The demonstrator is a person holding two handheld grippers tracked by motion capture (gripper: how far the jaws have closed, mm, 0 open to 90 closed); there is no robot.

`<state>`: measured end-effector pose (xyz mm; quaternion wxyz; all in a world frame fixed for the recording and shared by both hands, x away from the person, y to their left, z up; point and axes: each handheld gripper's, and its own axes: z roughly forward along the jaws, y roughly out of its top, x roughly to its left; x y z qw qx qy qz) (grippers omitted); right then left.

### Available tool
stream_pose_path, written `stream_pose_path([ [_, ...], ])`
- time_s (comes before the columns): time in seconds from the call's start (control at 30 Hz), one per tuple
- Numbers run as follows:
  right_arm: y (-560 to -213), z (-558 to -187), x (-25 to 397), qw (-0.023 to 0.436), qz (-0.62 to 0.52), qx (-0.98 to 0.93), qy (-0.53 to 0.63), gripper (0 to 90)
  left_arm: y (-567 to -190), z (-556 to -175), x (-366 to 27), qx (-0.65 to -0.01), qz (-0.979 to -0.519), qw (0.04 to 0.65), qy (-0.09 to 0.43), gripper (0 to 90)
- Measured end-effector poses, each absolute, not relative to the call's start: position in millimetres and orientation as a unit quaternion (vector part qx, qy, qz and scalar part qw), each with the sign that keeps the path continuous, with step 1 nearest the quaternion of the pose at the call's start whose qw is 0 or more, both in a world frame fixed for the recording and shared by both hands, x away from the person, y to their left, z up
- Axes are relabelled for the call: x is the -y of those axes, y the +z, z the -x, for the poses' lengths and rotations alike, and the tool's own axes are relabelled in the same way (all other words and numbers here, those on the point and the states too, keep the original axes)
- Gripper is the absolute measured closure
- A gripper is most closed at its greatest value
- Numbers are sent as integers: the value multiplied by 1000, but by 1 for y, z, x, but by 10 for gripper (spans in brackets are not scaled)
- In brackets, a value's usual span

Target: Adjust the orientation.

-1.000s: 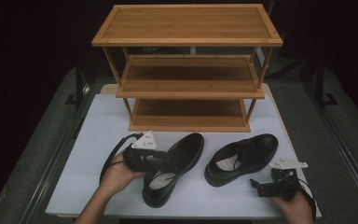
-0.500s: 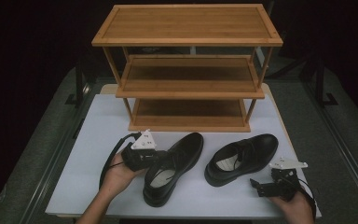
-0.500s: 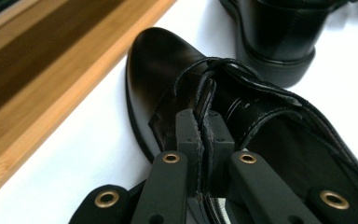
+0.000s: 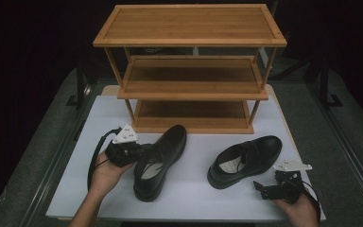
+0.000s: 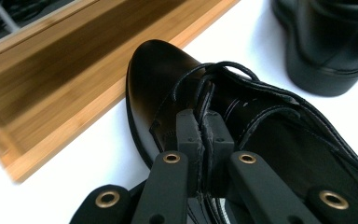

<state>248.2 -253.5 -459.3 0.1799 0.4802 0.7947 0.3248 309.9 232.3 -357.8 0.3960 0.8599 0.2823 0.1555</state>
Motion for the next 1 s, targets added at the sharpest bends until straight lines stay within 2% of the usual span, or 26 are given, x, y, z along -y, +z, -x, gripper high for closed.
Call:
stream_pose_path([
  [0.33,-459,-248,254,180,-480,-795,325,0,-370,-304,-248,-303,-851,405,144,852],
  [0.53,-459,-248,254,180,-480,-795,325,0,-369,-303,-257,-300,-847,427,105,667],
  [0.63,-459,-248,254,180,-480,-795,325,0,-363,-297,-268,-291,-841,448,88,606],
  [0.7,-459,-248,254,180,-480,-795,325,0,-358,-291,-276,-289,-839,452,95,606],
  [0.8,-459,-248,254,180,-480,-795,325,0,-359,-283,-288,-286,-838,454,101,656],
  [1.0,-459,-248,254,180,-480,-795,325,0,-376,-270,-318,-296,-834,457,90,862],
])
